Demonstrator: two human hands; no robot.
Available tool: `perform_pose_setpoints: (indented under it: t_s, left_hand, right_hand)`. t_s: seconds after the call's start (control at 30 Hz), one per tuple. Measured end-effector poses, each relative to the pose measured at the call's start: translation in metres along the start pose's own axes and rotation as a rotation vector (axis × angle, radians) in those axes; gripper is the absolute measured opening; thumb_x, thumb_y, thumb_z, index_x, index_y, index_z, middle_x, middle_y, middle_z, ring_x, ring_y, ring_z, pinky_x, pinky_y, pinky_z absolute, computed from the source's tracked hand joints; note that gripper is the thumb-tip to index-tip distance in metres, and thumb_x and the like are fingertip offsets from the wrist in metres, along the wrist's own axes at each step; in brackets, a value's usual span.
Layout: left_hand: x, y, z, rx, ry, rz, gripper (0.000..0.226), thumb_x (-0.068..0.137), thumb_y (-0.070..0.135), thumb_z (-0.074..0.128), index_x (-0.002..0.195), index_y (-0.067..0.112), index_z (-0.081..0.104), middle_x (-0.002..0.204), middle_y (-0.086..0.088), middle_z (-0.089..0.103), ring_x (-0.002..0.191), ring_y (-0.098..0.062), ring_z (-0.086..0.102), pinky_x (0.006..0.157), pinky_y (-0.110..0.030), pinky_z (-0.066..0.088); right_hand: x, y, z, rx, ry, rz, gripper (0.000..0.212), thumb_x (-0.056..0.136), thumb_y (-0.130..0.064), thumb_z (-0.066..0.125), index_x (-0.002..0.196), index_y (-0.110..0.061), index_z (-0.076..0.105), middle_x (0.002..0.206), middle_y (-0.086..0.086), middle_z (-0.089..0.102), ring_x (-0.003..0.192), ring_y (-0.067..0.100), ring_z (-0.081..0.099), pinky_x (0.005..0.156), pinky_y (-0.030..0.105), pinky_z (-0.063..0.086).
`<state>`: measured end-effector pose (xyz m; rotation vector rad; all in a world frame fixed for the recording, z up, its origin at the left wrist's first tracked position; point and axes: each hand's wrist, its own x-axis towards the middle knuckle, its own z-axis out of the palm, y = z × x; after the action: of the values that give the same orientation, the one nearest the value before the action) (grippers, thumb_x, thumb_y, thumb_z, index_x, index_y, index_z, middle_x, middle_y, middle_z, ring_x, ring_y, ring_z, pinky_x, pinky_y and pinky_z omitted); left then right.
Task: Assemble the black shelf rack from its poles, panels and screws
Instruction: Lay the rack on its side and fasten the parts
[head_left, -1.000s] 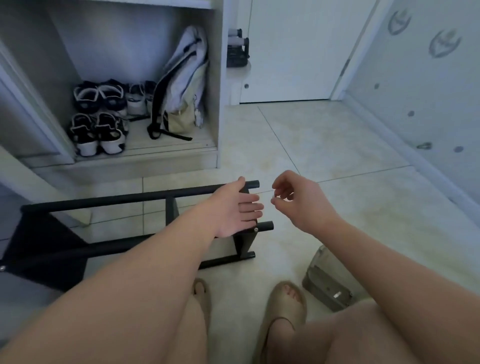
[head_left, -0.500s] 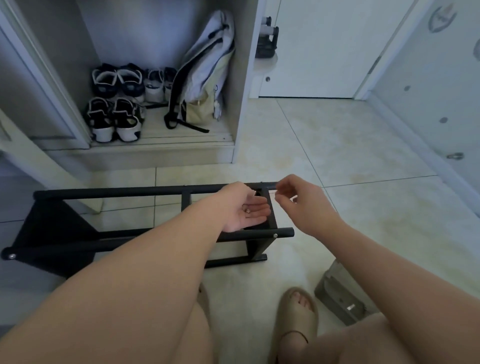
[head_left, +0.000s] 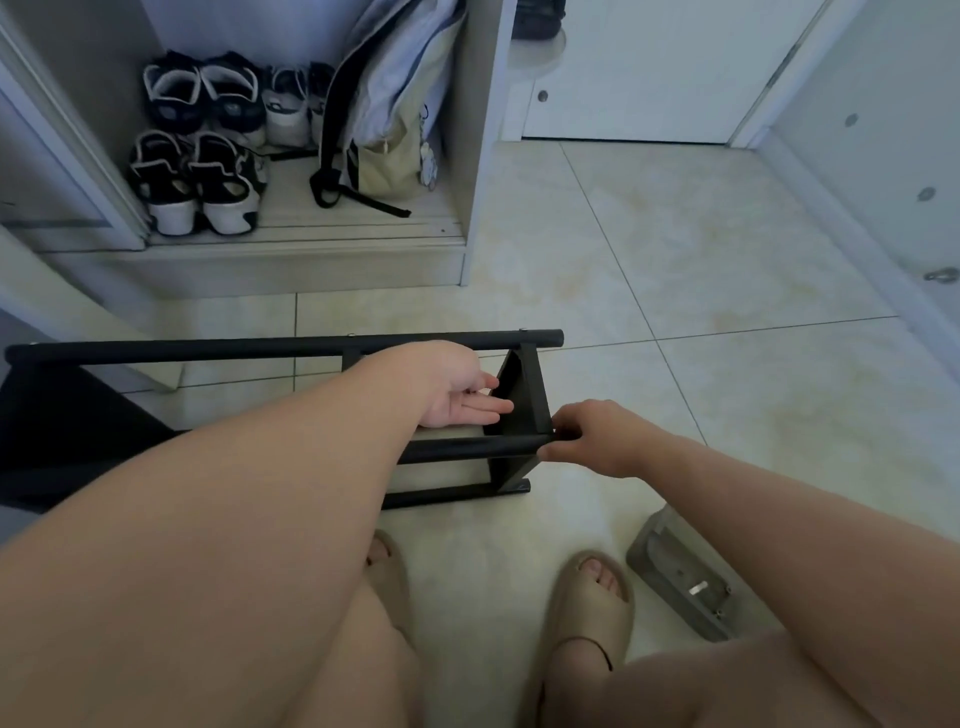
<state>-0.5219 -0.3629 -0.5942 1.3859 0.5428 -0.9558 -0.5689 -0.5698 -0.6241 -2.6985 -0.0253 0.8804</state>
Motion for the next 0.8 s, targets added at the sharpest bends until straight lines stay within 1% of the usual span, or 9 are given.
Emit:
perform_pose_setpoints:
  t_s: [0.07, 0.13, 0.2, 0.27, 0.37, 0.43, 0.57, 0.67, 0.8]
  left_hand:
    - [-0.001, -0.003, 0.001, 0.022, 0.025, 0.002, 0.043, 0.105, -0.004, 0.018, 0.144, -0.007, 0.036, 0.151, -0.014, 0.042, 0.114, -0.033, 0.066, 0.082, -0.04, 0.055]
    - [-0.002, -0.006, 0.002, 0.026, 0.035, 0.007, 0.044, 0.106, -0.002, 0.018, 0.147, -0.006, 0.034, 0.145, -0.012, 0.045, 0.092, -0.029, 0.071, 0.069, -0.037, 0.058]
    - [-0.004, -0.008, 0.0, 0.012, 0.027, 0.022, 0.043, 0.106, -0.001, 0.019, 0.146, -0.006, 0.033, 0.134, -0.013, 0.047, 0.07, -0.025, 0.073, 0.054, -0.035, 0.06]
    - [-0.008, -0.01, -0.002, 0.024, 0.005, 0.022, 0.036, 0.106, -0.001, 0.023, 0.135, -0.007, 0.042, 0.131, -0.018, 0.052, 0.059, -0.023, 0.074, 0.048, -0.033, 0.059]
    - [-0.021, -0.013, -0.003, 0.128, 0.015, 0.022, 0.031, 0.105, 0.001, 0.027, 0.113, -0.002, 0.056, 0.098, -0.014, 0.064, 0.05, -0.013, 0.068, 0.047, -0.029, 0.057]
    - [-0.03, -0.014, -0.003, 0.224, 0.064, 0.039, 0.033, 0.105, 0.006, 0.028, 0.104, 0.004, 0.061, 0.076, -0.006, 0.058, 0.039, -0.007, 0.054, 0.047, -0.023, 0.052]
    - [-0.048, -0.018, -0.004, 0.319, 0.134, 0.064, 0.032, 0.104, 0.01, 0.03, 0.102, 0.007, 0.062, 0.056, 0.001, 0.046, 0.039, -0.007, 0.034, 0.048, -0.021, 0.04]
    - [-0.058, -0.031, 0.005, 0.306, 0.15, 0.083, 0.033, 0.1, 0.009, 0.028, 0.097, 0.008, 0.061, 0.054, 0.001, 0.044, 0.038, -0.009, 0.036, 0.047, -0.021, 0.041]
    - [-0.056, -0.074, 0.029, 0.31, 0.096, 0.091, 0.032, 0.098, 0.007, 0.027, 0.092, 0.01, 0.058, 0.059, -0.001, 0.047, 0.048, -0.012, 0.042, 0.055, -0.027, 0.046]
  right_hand:
    - [0.001, 0.001, 0.001, -0.008, -0.001, -0.009, 0.035, 0.09, -0.05, 0.069, 0.112, -0.022, 0.069, 0.095, -0.002, 0.067, 0.085, 0.017, 0.062, 0.065, 0.026, 0.046]
    - [0.0, 0.002, 0.002, -0.029, 0.005, -0.017, 0.03, 0.092, -0.046, 0.069, 0.107, -0.02, 0.07, 0.088, 0.0, 0.065, 0.08, 0.019, 0.06, 0.063, 0.027, 0.044]
    - [-0.002, 0.001, 0.003, -0.053, 0.019, -0.034, 0.026, 0.095, -0.041, 0.067, 0.107, -0.019, 0.07, 0.087, 0.0, 0.064, 0.081, 0.02, 0.058, 0.063, 0.029, 0.042]
    - [-0.004, -0.001, 0.003, -0.083, 0.015, -0.046, 0.022, 0.096, -0.039, 0.066, 0.105, -0.019, 0.069, 0.088, 0.0, 0.063, 0.084, 0.021, 0.058, 0.066, 0.031, 0.041]
    - [-0.014, -0.005, 0.006, -0.137, -0.029, -0.049, 0.02, 0.097, -0.04, 0.065, 0.099, -0.02, 0.065, 0.085, -0.002, 0.059, 0.085, 0.022, 0.057, 0.066, 0.031, 0.039]
    - [-0.025, -0.008, 0.012, -0.182, -0.057, -0.054, 0.026, 0.097, -0.042, 0.064, 0.101, -0.017, 0.065, 0.087, -0.001, 0.06, 0.085, 0.022, 0.057, 0.067, 0.031, 0.04]
    - [-0.052, -0.014, 0.038, -0.145, -0.035, -0.057, 0.021, 0.098, -0.041, 0.061, 0.094, -0.02, 0.057, 0.079, -0.007, 0.054, 0.082, 0.022, 0.055, 0.061, 0.029, 0.036]
    - [-0.079, -0.017, 0.065, 0.023, 0.019, -0.017, 0.023, 0.096, -0.042, 0.065, 0.095, -0.021, 0.059, 0.082, -0.006, 0.057, 0.079, 0.02, 0.055, 0.059, 0.026, 0.036]
    - [-0.11, -0.025, 0.098, 0.078, -0.007, -0.015, 0.032, 0.092, -0.047, 0.068, 0.097, -0.015, 0.064, 0.082, -0.003, 0.061, 0.077, 0.02, 0.057, 0.061, 0.032, 0.041]
